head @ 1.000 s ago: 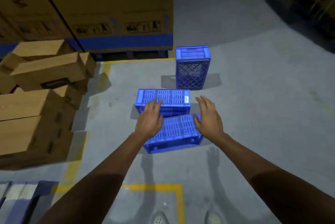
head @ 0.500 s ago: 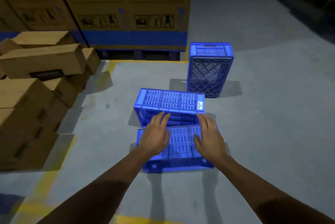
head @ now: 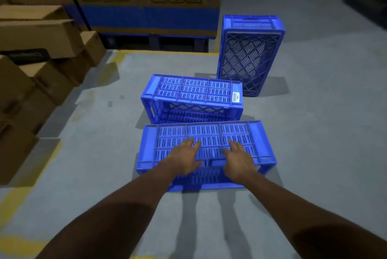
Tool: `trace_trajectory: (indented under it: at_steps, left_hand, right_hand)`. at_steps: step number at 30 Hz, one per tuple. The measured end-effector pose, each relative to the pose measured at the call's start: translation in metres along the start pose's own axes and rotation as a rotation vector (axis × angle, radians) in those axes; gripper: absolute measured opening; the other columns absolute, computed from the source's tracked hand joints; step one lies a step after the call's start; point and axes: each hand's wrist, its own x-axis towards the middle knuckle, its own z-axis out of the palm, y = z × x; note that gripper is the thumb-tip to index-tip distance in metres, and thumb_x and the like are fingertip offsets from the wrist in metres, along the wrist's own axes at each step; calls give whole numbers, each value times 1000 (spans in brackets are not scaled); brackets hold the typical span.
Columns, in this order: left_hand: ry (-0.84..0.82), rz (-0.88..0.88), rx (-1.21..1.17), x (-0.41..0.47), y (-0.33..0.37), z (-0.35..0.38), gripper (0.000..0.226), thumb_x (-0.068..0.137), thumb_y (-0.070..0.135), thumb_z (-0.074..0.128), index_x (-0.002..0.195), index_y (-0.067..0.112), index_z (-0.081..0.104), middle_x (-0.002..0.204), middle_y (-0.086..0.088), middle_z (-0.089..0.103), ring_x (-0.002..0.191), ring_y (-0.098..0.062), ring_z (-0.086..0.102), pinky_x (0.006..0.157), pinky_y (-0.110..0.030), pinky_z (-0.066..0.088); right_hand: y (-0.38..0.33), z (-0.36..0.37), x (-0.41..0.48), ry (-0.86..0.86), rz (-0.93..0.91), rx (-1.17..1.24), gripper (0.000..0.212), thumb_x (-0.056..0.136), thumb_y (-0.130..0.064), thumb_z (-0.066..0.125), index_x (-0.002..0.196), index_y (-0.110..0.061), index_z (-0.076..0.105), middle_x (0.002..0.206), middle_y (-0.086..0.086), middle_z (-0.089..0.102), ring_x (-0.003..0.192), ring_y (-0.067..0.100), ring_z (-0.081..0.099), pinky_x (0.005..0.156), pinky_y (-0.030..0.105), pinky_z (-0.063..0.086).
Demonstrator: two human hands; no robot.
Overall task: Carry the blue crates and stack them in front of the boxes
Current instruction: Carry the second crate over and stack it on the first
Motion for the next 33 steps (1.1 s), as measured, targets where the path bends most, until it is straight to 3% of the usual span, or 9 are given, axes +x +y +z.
trace_trajectory:
  at_steps: [2,5,10,15,22,25,28,30,33]
  left_hand:
    - [-106,-26,24,5,-3,17,85,91,57,53,154,16,13,158,-17,18,141,-36,29,110,-50,35]
    - [-80,-38,150,6,-2,36,85,85,58,62,150,18,24,151,-15,29,134,-38,34,102,-52,41]
    - [10,-53,215,5,0,45,73,84,40,72,141,20,30,146,-15,24,125,-42,38,92,-55,46]
    - [46,-80,271,-8,22,57,70,80,17,72,136,19,29,144,-21,22,110,-41,50,77,-48,49]
    - [110,54,322,-23,35,35,58,84,7,58,137,16,37,135,-16,39,123,-38,42,95,-50,38]
    - [130,-12,277,-40,53,3,49,84,17,60,131,20,46,135,-13,40,125,-34,39,96,-46,35]
    - [381,-548,-86,-65,96,-22,55,75,26,71,124,25,48,132,-12,38,118,-34,40,90,-45,39]
    - [436,-984,-738,-76,133,-53,60,79,21,69,132,17,41,134,-20,38,119,-39,41,95,-47,41]
    - [285,-1059,-1774,-77,168,-104,59,92,35,45,141,3,36,139,-22,47,124,-42,49,102,-51,44]
  right_hand:
    - [4,13,6,-142,-27,-15,67,91,-21,62,150,-18,30,162,11,7,148,31,10,111,49,32]
    - [10,29,6,-220,-70,-3,79,90,-17,64,154,-19,18,161,10,14,147,30,16,111,49,33]
    - [15,39,1,-103,-35,-48,80,83,-8,66,149,-25,23,140,8,36,131,31,33,100,56,34]
    - [8,61,-20,78,3,-176,57,81,-3,63,131,-19,41,126,10,44,120,31,42,94,46,38]
    - [20,45,-45,143,-15,-141,45,73,4,65,113,-12,54,110,13,55,105,37,53,82,47,41]
    - [29,9,-65,58,-2,-74,42,83,-6,63,123,-8,52,118,15,54,110,37,54,87,47,45]
    - [21,-42,-98,-20,84,-12,34,92,-13,51,126,-13,46,124,9,50,114,31,51,88,42,45]
    - [5,-78,-120,1,165,25,32,94,-10,45,125,-15,47,124,7,51,118,28,50,89,42,46]
    - [-21,-128,-153,53,270,165,36,88,-17,59,123,-13,50,122,12,54,120,32,52,88,46,48]
